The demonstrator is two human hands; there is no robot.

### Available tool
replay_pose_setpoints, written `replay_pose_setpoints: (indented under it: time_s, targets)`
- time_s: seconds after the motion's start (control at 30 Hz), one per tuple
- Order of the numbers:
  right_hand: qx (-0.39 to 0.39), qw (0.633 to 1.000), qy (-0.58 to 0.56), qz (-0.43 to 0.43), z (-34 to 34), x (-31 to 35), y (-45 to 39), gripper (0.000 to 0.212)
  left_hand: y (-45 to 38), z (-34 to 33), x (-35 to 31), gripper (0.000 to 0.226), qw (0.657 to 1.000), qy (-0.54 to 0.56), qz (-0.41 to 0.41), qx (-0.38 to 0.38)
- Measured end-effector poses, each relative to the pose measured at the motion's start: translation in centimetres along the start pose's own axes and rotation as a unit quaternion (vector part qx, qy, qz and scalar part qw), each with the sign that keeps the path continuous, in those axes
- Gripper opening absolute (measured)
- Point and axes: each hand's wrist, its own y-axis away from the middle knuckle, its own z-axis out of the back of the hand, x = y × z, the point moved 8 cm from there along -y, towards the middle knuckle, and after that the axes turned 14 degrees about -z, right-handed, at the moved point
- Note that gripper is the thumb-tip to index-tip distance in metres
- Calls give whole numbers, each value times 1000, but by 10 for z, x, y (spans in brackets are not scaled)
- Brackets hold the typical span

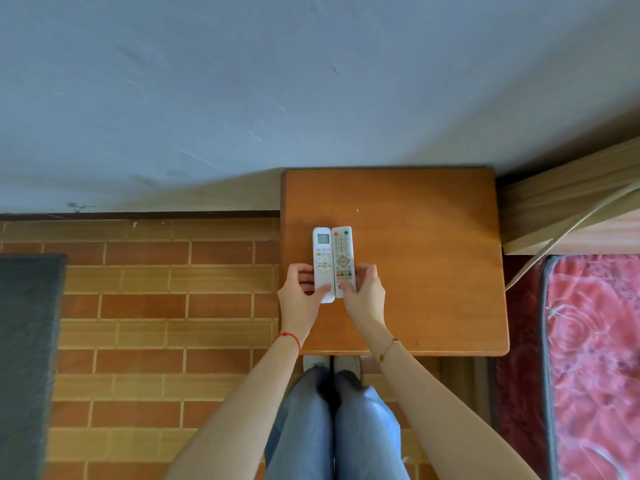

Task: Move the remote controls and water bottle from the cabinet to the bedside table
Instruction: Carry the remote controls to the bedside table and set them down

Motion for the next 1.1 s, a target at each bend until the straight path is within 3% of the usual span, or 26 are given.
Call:
replay_pose_setpoints:
  time_s: [0.33, 0.5, 0.73, 1.1]
  targets:
    - [-72, 988, 112, 76, 1, -8, -3, 21, 6, -1, 2, 33, 996, -54, -54, -37]
    - [-68, 985, 117, 109, 1, -6, 0, 23, 7, 1, 4, 37, 991, -104, -77, -43]
    - [-107, 950, 239, 170, 4, 0, 8, 33, 17, -2, 2, 49, 985, -139, -102, -13]
    - [-96, 932, 290, 193, 58, 31, 77, 47, 69, 51, -65, 39, 956, -252, -152, -2]
